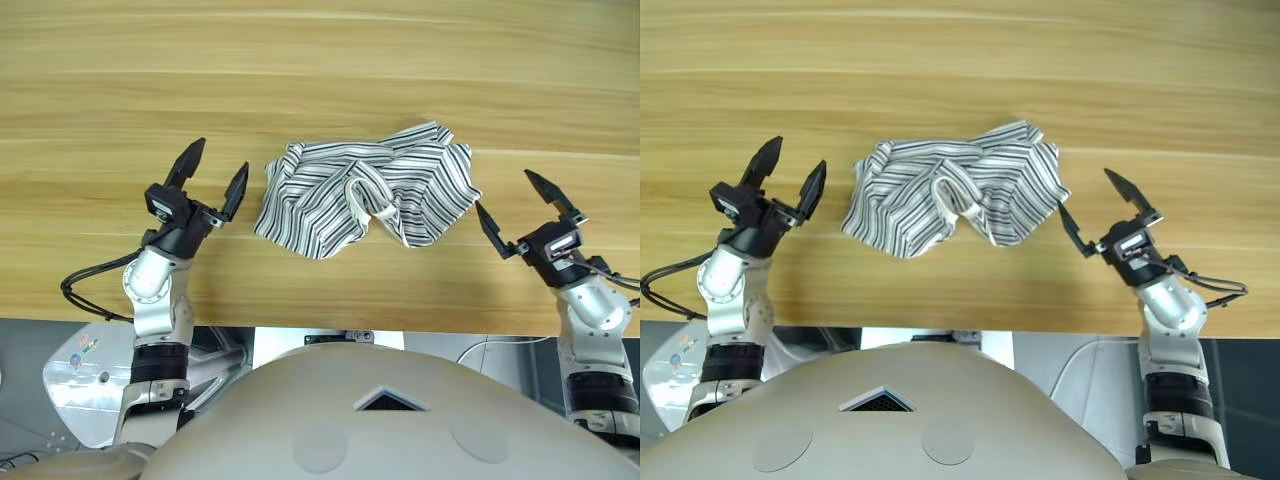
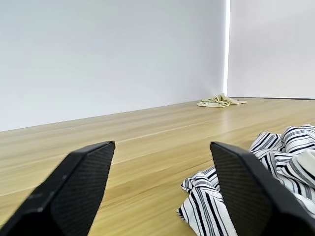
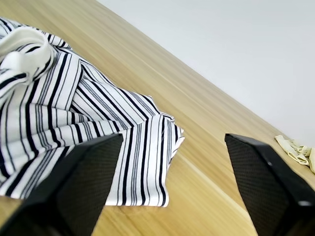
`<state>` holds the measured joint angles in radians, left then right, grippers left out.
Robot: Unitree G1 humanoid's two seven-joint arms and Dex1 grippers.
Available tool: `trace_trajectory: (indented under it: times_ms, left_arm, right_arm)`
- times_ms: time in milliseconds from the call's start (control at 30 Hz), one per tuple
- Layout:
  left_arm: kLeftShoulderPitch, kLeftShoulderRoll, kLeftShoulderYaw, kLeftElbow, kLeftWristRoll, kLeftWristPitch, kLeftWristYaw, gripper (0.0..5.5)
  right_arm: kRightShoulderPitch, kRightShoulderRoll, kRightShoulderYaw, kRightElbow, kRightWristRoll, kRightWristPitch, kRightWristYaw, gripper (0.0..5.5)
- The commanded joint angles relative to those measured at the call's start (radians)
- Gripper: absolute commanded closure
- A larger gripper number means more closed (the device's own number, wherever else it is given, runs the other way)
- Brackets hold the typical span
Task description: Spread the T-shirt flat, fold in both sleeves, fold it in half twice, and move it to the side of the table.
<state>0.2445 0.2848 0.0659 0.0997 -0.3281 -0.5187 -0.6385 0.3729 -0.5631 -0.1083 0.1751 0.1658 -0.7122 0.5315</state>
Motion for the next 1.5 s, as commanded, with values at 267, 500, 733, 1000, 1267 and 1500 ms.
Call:
trace_trajectory:
  times_ms: [267, 500, 733, 1000, 1267, 1500]
  left_arm:
    - [0.004, -0.002, -0.010, 0.009, 0.019, -0.034, -0.017, 1.91]
    - [-0.082, -0.087, 0.038, 0.118, 0.092, -0.068, 0.158, 1.91]
    - [-0.063, -0.086, 0.018, 0.109, 0.112, -0.082, 0.154, 1.91]
    - [-0.063, -0.109, 0.015, 0.102, 0.114, -0.076, 0.176, 1.91]
    - [-0.069, -0.098, 0.004, 0.113, 0.128, -0.078, 0.167, 1.91]
    - [-0.064, -0.089, -0.011, 0.097, 0.109, -0.060, 0.134, 1.91]
  right_arm:
    - [-0.026, 0.006, 0.000, 0.005, -0.059, -0.040, 0.000, 1.67]
    - [-0.103, 0.085, -0.033, 0.076, -0.075, -0.009, -0.111, 1.67]
    - [-0.104, 0.100, -0.027, 0.070, -0.088, -0.018, -0.132, 1.67]
    - [-0.093, 0.119, -0.007, 0.038, -0.078, -0.047, -0.114, 1.67]
    - [-0.120, 0.099, -0.006, 0.077, -0.115, -0.043, -0.114, 1.67]
    - [-0.119, 0.091, 0.000, 0.062, -0.106, -0.031, -0.100, 1.67]
